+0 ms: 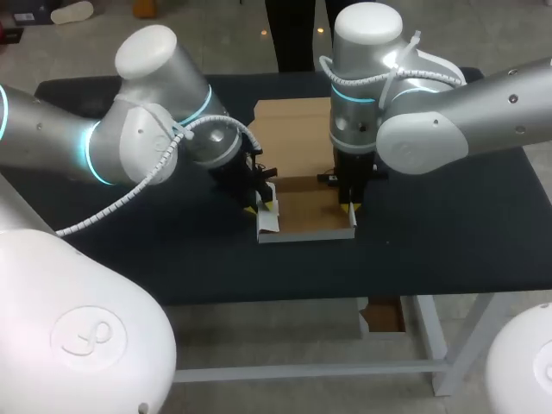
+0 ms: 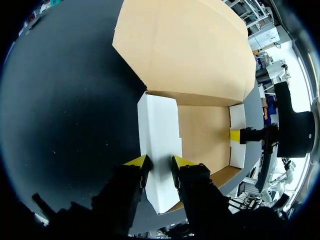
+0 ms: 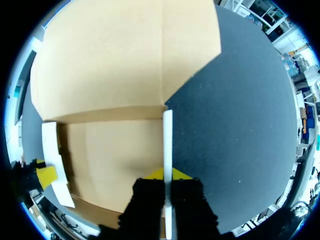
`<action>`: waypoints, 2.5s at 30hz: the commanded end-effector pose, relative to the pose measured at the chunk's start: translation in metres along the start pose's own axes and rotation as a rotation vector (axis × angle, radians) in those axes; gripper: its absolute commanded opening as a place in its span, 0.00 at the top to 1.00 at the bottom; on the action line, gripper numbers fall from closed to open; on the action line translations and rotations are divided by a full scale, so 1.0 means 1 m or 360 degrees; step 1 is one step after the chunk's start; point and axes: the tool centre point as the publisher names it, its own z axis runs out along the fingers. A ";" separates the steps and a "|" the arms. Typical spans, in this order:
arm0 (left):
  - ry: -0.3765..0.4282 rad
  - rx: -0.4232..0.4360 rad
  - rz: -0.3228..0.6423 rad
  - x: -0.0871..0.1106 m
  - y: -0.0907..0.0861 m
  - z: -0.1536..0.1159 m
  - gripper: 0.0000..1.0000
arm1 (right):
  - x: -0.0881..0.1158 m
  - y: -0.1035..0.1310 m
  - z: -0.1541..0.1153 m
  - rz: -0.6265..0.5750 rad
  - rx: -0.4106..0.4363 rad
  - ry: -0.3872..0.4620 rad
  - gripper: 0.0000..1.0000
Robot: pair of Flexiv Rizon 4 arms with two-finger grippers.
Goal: Assemble the packaging by folding the flat box into shape, placing the metal phone stand inside, and closing the box properly
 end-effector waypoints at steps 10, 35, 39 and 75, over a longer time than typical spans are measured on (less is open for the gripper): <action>-0.0497 0.0043 -0.0034 0.004 0.001 0.018 0.70 | 0.001 0.000 -0.001 -0.0001 0.0005 -0.0003 1.00; -0.0595 0.0049 -0.0049 -0.001 -0.001 0.030 0.80 | 0.001 0.000 -0.001 -0.0001 0.0005 -0.0003 1.00; -0.0596 0.0043 -0.0049 -0.002 -0.002 0.031 0.82 | 0.001 0.000 -0.001 -0.0001 0.0005 -0.0003 1.00; -0.0454 -0.0024 -0.0023 -0.008 0.002 0.034 0.73 | 0.001 0.000 -0.001 -0.0001 0.0005 -0.0003 1.00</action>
